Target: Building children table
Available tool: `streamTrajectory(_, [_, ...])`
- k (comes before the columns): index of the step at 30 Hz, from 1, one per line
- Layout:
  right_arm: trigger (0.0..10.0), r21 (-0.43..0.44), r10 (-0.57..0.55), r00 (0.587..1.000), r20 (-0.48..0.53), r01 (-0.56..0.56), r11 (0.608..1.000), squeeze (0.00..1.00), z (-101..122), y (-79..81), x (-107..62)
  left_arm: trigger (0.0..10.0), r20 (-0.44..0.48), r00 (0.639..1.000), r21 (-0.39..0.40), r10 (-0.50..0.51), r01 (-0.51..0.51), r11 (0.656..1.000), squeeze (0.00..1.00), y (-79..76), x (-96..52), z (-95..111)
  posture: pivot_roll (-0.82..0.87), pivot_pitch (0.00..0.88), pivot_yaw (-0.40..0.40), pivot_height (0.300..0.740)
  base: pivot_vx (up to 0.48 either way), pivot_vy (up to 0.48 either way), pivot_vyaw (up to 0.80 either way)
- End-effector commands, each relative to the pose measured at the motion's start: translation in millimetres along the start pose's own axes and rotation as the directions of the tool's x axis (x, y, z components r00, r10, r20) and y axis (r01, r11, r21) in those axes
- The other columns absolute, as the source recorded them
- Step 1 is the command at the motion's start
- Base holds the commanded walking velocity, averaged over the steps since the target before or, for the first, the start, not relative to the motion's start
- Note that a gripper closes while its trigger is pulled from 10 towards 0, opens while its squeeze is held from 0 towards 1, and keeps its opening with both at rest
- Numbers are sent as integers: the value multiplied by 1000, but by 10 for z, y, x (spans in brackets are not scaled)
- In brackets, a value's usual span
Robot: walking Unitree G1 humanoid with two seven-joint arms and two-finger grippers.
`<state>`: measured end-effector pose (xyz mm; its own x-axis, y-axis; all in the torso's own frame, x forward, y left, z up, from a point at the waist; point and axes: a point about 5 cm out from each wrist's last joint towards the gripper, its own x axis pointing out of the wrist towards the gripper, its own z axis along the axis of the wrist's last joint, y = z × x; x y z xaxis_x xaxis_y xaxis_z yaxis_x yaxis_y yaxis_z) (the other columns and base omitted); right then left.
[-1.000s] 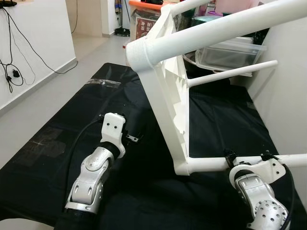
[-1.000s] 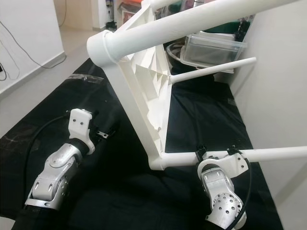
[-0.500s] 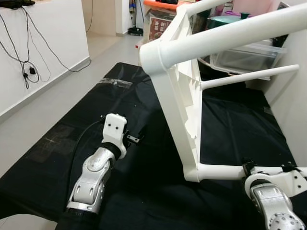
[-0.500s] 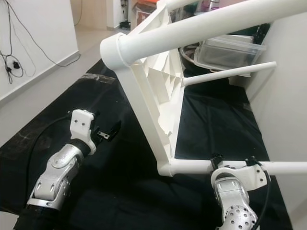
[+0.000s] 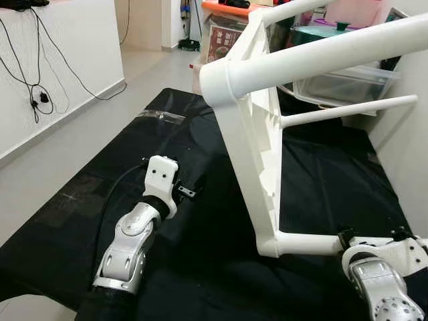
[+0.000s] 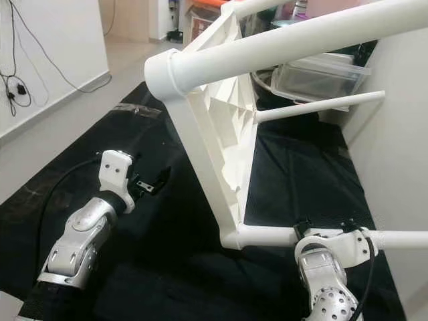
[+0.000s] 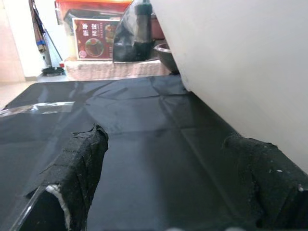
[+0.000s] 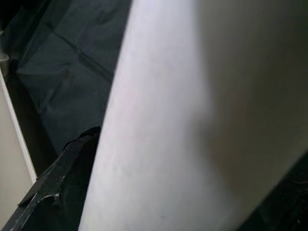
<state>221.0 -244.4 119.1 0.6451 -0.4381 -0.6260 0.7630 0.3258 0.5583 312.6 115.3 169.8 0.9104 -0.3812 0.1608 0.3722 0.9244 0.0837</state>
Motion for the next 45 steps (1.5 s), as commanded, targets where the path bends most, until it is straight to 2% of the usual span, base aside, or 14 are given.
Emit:
streamTrajectory(1, [10000,-32,-256,966,-43,255,966,224,-134,-520,53,10000,-1,1000,11,-6,6,1000,0,3,13,-6,65,0,-96,740,0,0,0])
streamTrajectory(3, [10000,-10,-250,968,-20,250,968,224,-80,-510,24,10000,0,1000,14,-8,8,1000,0,4,19,-4,65,0,-96,740,0,0,0])
streamTrajectory(6, [10000,131,-207,978,-20,208,969,220,58,-434,-55,10000,18,1000,32,-19,19,999,0,30,89,40,55,0,-86,740,0,0,0])
streamTrajectory(10, [10000,147,-195,980,-29,197,969,224,58,-412,-55,10000,26,999,41,-24,23,999,0,39,113,55,49,0,-79,740,0,0,0])
streamTrajectory(13, [10000,142,-172,985,-25,174,974,220,60,-362,-70,10000,35,999,51,-29,27,998,0,40,123,72,49,0,-79,740,0,0,0])
streamTrajectory(20, [10000,134,-7,1000,-7,8,991,220,135,-69,-173,10000,70,997,94,-44,37,995,0,66,225,120,47,0,-83,740,0,0,0])
streamTrajectory(22, [10000,122,-11,1000,-19,13,992,220,115,-71,-164,10000,83,995,100,-56,47,994,0,60,280,148,49,0,-83,740,0,0,0])
streamTrajectory(23, [10000,107,-9,999,-34,13,994,220,80,-67,-154,10000,106,991,114,-78,66,991,0,42,388,210,52,0,-84,740,0,0,0])
streamTrajectory(27, [10000,103,10,998,-58,-4,995,216,8,-27,-153,10000,128,984,118,-122,107,987,0,-4,593,311,44,0,-72,740,0,0,0])
streamTrajectory(30, [10000,100,12,997,-74,-5,995,220,-36,-21,-156,10000,135,978,124,-161,144,982,0,-69,691,356,32,0,-58,740,0,0,0])
streamTrajectory(38, [10000,93,-5,996,-88,13,996,216,-89,-99,-167,10000,145,968,136,-203,184,974,0,-165,778,370,17,0,-45,740,0,0,0])
streamTrajectory(43, [10000,50,35,998,-59,-32,998,216,-47,-52,-210,10000,152,965,138,-212,192,972,0,-163,806,358,15,0,-44,740,0,0,0])
streamTrajectory(44, [10000,20,96,995,-41,-95,995,106,-11,29,-245,10000,155,964,139,-215,194,971,0,-160,813,355,13,0,-45,740,0,0,0])
streamTrajectory(45, [10000,-45,211,978,0,-211,977,0,62,205,-340,10000,158,963,142,-218,197,970,0,-155,821,354,13,0,-45,740,0,0,0])
